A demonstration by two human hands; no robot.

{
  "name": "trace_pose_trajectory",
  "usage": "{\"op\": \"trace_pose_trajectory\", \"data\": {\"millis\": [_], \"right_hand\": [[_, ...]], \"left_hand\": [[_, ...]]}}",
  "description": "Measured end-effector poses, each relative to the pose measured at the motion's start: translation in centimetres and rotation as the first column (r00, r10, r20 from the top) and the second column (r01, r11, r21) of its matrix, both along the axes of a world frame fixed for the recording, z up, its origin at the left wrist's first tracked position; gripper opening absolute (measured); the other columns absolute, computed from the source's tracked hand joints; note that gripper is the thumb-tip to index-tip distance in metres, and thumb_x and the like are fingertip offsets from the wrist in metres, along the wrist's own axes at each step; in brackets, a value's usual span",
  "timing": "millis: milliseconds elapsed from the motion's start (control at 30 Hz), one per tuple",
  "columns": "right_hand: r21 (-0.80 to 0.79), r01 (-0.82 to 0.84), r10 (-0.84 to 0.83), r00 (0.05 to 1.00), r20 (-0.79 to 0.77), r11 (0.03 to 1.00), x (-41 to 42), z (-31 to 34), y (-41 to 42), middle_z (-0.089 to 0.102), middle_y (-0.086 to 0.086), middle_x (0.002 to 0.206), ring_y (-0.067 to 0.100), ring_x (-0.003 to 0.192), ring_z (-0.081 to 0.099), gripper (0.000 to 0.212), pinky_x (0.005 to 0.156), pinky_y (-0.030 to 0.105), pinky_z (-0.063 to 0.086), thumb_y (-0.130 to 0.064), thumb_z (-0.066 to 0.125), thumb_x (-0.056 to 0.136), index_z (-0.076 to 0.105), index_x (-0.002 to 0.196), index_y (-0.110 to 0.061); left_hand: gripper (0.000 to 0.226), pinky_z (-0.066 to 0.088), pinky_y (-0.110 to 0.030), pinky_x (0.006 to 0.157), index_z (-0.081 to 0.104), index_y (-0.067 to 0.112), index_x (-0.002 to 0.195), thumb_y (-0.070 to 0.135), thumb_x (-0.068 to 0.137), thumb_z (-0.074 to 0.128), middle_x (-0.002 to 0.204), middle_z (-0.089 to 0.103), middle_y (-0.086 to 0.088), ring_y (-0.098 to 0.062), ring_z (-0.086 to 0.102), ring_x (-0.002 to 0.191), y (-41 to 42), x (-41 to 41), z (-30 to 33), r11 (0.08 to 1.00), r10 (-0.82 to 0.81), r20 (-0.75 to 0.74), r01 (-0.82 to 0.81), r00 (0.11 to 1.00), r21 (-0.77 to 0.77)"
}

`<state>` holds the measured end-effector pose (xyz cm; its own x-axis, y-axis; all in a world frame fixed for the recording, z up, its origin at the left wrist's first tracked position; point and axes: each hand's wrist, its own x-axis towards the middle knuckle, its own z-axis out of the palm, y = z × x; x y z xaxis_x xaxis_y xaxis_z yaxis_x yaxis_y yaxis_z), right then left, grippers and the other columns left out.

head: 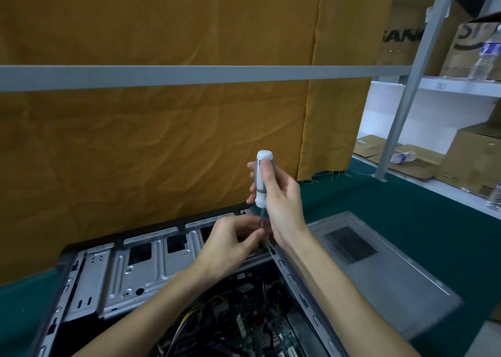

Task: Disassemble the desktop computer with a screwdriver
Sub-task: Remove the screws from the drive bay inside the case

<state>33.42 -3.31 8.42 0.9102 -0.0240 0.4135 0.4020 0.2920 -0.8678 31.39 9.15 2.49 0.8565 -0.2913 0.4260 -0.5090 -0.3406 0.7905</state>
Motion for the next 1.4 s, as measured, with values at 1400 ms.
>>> {"op": "trace_pose_trajectory", "data": {"millis": [1400], "right_hand": [[0.074, 0.045, -0.047, 0.999, 0.024, 0.996, -0.18, -0.09, 0.06, 0.068, 0.009, 0.081, 0.021, 0.059, 0.062, 0.044, 0.060, 0.030, 0.053, -0.045, 0.051, 0.102, 0.060, 0.103, -0.002]], "left_hand": [[0.009, 0.048, -0.015, 0.065, 0.071, 0.030, 0.085, 0.025, 0.086, 0.078, 0.081, 0.072, 0.013, -0.005, 0.068, 0.074, 0.14, 0.34, -0.37, 0.992, 0.074, 0.000, -0.074, 0.997, 0.104]]}}
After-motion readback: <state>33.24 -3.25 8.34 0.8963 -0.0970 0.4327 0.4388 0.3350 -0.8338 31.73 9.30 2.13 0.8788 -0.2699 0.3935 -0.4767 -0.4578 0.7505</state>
